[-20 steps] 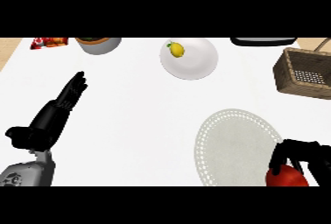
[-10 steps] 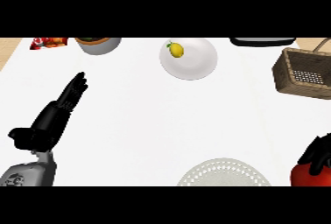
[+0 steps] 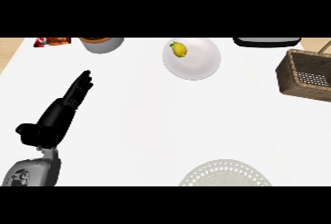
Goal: Pick the tomato from the placemat and place it in the basket
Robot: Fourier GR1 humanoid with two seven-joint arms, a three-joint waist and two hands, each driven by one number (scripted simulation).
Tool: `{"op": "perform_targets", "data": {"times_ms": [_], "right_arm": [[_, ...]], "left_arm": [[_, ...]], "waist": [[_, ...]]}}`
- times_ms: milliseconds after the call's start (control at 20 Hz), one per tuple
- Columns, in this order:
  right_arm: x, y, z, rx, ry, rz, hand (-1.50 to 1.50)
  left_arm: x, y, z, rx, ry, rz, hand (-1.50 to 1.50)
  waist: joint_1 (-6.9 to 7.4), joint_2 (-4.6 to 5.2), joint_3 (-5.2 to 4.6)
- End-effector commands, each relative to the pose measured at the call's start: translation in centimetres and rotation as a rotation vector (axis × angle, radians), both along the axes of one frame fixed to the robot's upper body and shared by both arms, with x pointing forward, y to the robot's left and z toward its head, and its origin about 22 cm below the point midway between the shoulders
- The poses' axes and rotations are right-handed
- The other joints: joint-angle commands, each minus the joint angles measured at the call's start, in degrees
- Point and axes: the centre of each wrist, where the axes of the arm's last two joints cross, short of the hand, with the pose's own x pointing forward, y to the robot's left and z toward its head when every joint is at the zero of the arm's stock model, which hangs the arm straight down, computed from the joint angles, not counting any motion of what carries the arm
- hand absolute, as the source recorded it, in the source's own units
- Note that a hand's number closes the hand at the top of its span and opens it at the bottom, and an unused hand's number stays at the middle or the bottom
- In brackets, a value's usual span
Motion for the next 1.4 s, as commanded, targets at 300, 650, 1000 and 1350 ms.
{"op": "perform_targets", "data": {"times_ms": [300,650,1000,1350], "right_arm": [[5.7,-2.1,8.2,0.031,-0.059,-0.224,1.50],[8.9,-7.8,11.2,0.125,-0.125,-0.359,1.50],[13.1,-11.9,10.0,0.120,-0.083,-0.398,1.50],[15.5,-16.7,5.5,0.089,-0.039,-0.394,1.50]], "left_arm": [[2.2,0.7,1.1,-0.001,-0.011,-0.006,0.00],[0.7,-0.8,0.2,-0.005,-0.015,-0.028,0.00],[0.5,-0.5,0.1,-0.007,-0.019,-0.015,0.00],[1.0,-0.2,0.5,-0.001,-0.021,-0.021,0.00]], "waist": [[1.38,0.59,0.11],[1.51,0.56,0.17],[1.37,0.53,0.18],[1.50,0.61,0.20]]}}
